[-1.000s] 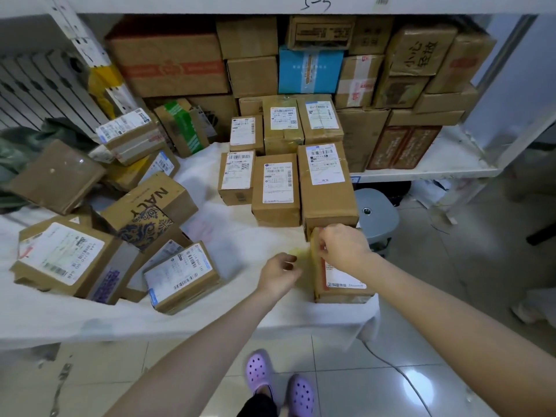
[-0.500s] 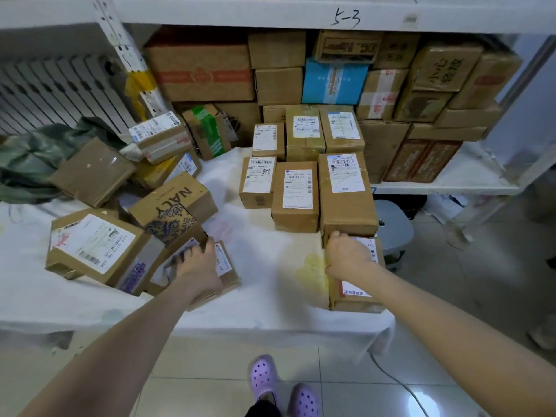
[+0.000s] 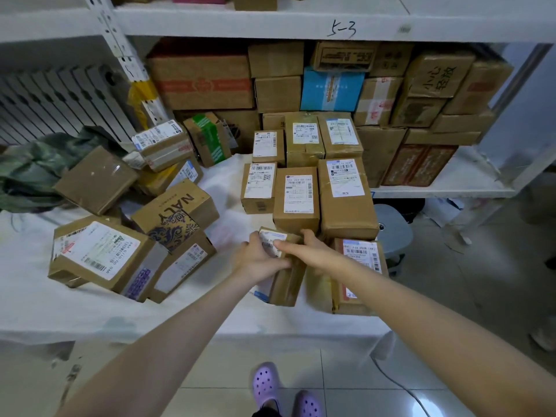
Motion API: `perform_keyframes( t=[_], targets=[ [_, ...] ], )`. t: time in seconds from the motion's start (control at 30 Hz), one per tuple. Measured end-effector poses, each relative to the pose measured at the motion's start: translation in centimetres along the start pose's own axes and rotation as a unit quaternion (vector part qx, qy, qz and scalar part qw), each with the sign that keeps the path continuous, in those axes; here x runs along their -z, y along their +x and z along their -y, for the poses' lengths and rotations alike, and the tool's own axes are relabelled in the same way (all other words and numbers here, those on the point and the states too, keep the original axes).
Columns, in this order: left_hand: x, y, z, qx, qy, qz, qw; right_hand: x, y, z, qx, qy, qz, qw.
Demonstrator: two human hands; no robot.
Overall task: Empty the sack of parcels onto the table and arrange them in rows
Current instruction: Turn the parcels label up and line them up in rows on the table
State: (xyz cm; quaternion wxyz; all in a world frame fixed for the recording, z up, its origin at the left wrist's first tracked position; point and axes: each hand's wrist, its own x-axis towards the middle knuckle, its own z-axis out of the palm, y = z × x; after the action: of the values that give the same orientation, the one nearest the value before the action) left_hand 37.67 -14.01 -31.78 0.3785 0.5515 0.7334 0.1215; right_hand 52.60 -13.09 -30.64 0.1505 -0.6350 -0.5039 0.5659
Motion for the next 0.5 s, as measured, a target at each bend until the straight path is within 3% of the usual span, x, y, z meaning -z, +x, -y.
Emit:
perform_keyframes(
  t=[0.07, 0.17, 0.33, 0.43, 0.5],
  targets=[
    [-0.1, -0.3, -0.1, -0.042, -0.041, -0.02, 0.998, -0.2, 0.6, -0.1, -0.004, 0.043, -0.031, 0.999],
    [0.6, -0.3, 0.6, -0.056, -0.191, 0.045, 0.979, 0.6, 0.8, -0.4, 0.013, 0.054, -0.068, 0.996],
    [2.0, -0.2, 3.5, 0.091, -0.351, 0.226, 0.904, 2.1, 0.9, -0.3, -0.009, 0.179, -0.001, 0.984],
    [1.5, -0.1, 3.8, 0.13, -0.443, 0.239, 0.855, 2.0, 1.3, -0.1, -0.002, 0.187, 0.031, 0.982],
    [1.2, 0.1, 3.7, 0.142, -0.468, 0.218, 0.844, 1.9, 1.3, 0.6, 0.032, 0.153, 0.01, 0.988]
  ],
)
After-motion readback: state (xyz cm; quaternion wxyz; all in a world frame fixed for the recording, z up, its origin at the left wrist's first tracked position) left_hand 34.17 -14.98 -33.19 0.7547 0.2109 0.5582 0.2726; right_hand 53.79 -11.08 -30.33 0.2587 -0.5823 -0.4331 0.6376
